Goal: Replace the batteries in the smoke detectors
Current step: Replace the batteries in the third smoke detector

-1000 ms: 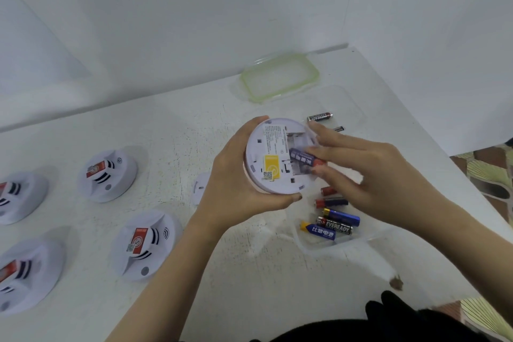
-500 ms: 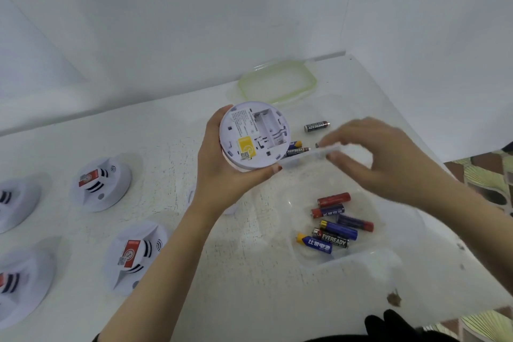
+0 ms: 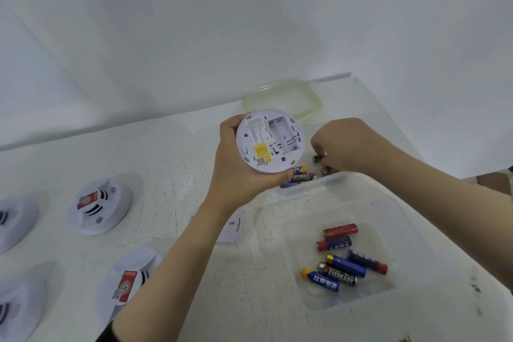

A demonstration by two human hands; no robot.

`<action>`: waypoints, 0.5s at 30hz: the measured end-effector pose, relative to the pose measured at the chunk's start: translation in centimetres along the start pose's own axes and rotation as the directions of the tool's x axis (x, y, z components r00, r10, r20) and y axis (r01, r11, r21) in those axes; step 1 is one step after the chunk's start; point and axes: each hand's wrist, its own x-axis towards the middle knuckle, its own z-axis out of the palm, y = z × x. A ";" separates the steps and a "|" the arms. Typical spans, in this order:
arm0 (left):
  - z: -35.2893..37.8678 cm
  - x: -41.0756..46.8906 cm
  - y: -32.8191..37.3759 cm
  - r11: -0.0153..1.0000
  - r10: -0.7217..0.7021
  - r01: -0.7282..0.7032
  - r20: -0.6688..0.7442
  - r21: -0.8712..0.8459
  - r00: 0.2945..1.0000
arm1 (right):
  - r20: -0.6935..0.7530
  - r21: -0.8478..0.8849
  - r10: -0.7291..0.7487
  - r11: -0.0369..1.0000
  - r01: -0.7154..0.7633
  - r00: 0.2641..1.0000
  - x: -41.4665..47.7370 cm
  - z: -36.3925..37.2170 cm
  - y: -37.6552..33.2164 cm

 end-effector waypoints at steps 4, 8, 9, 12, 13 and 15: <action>0.0 0.2 -0.2 1.000 0.010 -0.010 -0.004 -0.026 1.000 | -0.043 0.160 -0.025 0.987 0.032 0.999 -0.4 -0.5 0.3; -0.4 0.2 -0.4 0.999 0.019 -0.020 -0.007 -0.037 1.000 | -0.159 0.531 0.011 0.844 0.076 0.987 -1.4 -1.7 1.1; -0.5 0.2 -0.5 0.999 0.015 -0.015 -0.008 -0.041 1.000 | -0.215 0.608 0.032 0.787 0.108 0.976 -1.6 -2.0 1.2; -0.7 0.0 -0.6 0.999 0.012 -0.012 -0.002 -0.050 1.000 | -0.323 0.837 0.197 0.516 0.182 0.926 -2.3 -2.7 1.1; -0.7 0.0 -0.6 0.999 0.019 -0.019 0.001 -0.045 1.000 | -0.323 0.896 0.232 0.387 0.218 0.917 -2.5 -3.0 1.0; -0.6 -0.1 -0.5 0.999 0.034 -0.034 0.013 -0.033 0.999 | -0.338 0.933 0.248 0.212 0.290 0.908 -2.7 -3.4 0.6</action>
